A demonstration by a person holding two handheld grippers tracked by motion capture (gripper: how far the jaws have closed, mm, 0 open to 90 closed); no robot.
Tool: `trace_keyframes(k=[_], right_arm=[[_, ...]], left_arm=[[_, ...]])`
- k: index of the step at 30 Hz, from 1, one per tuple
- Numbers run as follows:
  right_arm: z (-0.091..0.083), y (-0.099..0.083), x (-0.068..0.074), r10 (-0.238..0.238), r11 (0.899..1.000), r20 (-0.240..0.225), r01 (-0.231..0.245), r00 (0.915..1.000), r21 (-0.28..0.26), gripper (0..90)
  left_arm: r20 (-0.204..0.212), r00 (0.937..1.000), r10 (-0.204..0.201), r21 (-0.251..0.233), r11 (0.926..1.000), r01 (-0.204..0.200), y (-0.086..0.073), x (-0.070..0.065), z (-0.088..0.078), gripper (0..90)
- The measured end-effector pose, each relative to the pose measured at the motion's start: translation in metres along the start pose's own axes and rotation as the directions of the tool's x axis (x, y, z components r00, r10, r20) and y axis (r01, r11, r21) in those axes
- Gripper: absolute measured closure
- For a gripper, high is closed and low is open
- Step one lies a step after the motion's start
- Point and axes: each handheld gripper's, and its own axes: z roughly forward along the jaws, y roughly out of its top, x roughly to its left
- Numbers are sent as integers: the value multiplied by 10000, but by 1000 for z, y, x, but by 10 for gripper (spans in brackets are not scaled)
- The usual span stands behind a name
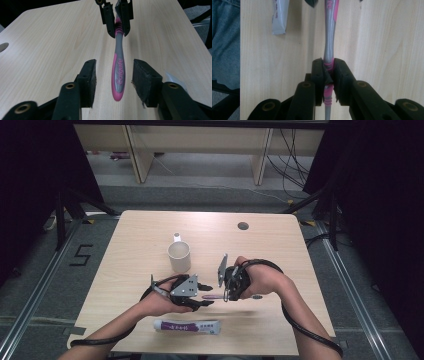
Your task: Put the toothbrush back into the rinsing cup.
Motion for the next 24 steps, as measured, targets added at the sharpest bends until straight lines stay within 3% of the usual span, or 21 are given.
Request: trace_keyframes(k=[1,2,5,6,10,11,12,15,17,19,24], right_arm=[[0,2,-3,-427,9990,66,427,9991,-105,796],[0,2,0,-119,9999,-20,119,9999,-56,796],[-1,4,0,-26,10000,-140,25,9999,-79,797],[0,5,-2,-349,9992,-41,348,9994,-179,796],[0,10,-1,-238,9996,-89,237,9997,-127,797],[0,11,-3,-556,9983,-95,554,9984,-156,797],[0,13,-1,-388,9992,-50,387,9992,-118,796],[0,15,-2,-516,9985,-110,514,9986,-192,797],[1,17,-4,-841,9958,-5,841,9965,-353,797],[0,18,-2,-653,9976,-90,651,9978,-231,797],[-1,19,-1,-580,9983,-137,579,9982,-102,797]], left_arm=[[49,10000,67,84,9999,-67,0,1,0,559],[30,10000,9,-36,10000,-9,-1,0,2,569],[176,9997,156,112,9998,-157,-1,0,3,604],[213,9996,189,113,9998,-192,-1,0,3,619],[433,9988,222,102,9997,-227,-1,0,7,683],[456,9987,247,113,9996,-253,0,0,7,691],[442,9987,267,117,9996,-272,0,0,7,699],[422,9987,291,134,9995,-297,1,-1,8,728],[367,9989,281,162,9995,-287,0,-2,9,740],[328,9985,436,337,9984,-447,0,0,8,763],[362,9986,390,322,9987,-402,-1,-1,8,773]])
